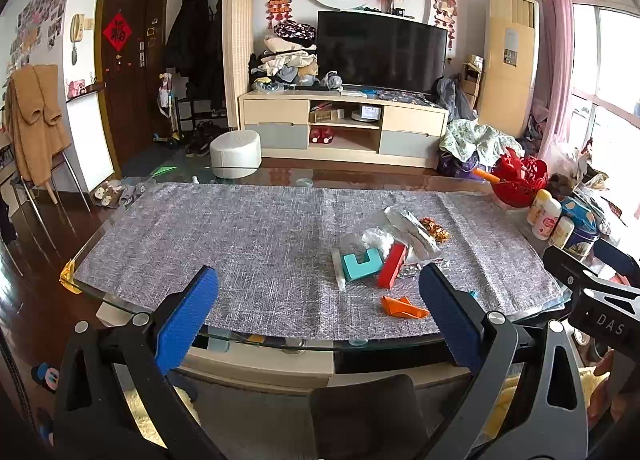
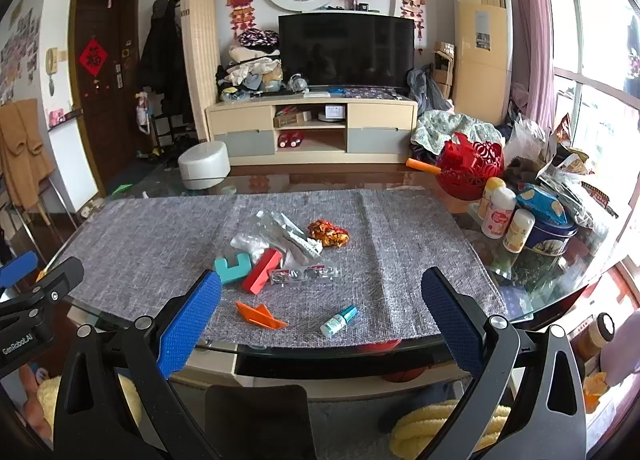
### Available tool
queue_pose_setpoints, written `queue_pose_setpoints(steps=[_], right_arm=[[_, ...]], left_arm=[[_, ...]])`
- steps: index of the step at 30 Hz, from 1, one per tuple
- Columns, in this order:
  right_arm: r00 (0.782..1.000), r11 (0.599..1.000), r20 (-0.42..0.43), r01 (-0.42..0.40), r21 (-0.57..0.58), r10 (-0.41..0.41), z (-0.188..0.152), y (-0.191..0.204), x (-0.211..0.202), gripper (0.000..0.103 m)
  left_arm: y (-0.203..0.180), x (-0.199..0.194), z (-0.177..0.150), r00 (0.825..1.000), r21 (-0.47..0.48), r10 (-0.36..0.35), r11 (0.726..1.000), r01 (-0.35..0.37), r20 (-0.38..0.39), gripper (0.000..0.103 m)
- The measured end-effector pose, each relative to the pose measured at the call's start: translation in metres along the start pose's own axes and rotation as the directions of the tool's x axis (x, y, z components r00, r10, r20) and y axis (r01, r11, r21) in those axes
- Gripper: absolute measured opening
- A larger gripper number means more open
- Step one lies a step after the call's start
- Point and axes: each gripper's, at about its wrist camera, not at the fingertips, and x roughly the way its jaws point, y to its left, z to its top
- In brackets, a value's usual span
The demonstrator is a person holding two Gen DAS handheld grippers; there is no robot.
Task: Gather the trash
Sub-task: 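Grasp the blue-capped bottle with the right tool while the left tool reaches toward the orange piece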
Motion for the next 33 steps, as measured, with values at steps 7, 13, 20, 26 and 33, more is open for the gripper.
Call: queue_pose_setpoints(steps=[7,13,20,26,33], right_arm=[[1.000,1.000,-0.009,0.025,-0.010,-0.026,-0.002,-0.003,0.010,0.100],[0.999,1.000,-0.034,-0.002,0.022,0.002,-0.005,-0.013,0.025,0.100],[0.993,1.000,-0.117,-0.005,0.028,0.009,-0.020,-0.021,0.054,0.100],[0.979,0.998,-0.206,0.010,0.056,0.002,-0.038,-0.034,0.083,0.100],[0.952,0.994,-0.300,-0.031,0.107,0.062,-0.058,-0.041,0.122,0.088]], left_arm=[[0.000,0.008,0.000,1.000,0.005,-0.005,1.000,0.005,-0.013,0.095],[0.001,0.021,-0.002,1.000,0.004,0.007,1.000,-0.007,-0.027,0.095],[-0.007,0.052,-0.013,0.994,0.031,-0.027,0.999,0.031,-0.104,0.095],[-0.015,0.080,-0.026,0.986,0.055,-0.028,0.998,0.037,-0.164,0.095],[-0.018,0.112,-0.042,0.971,0.069,-0.039,0.996,0.056,-0.236,0.095]])
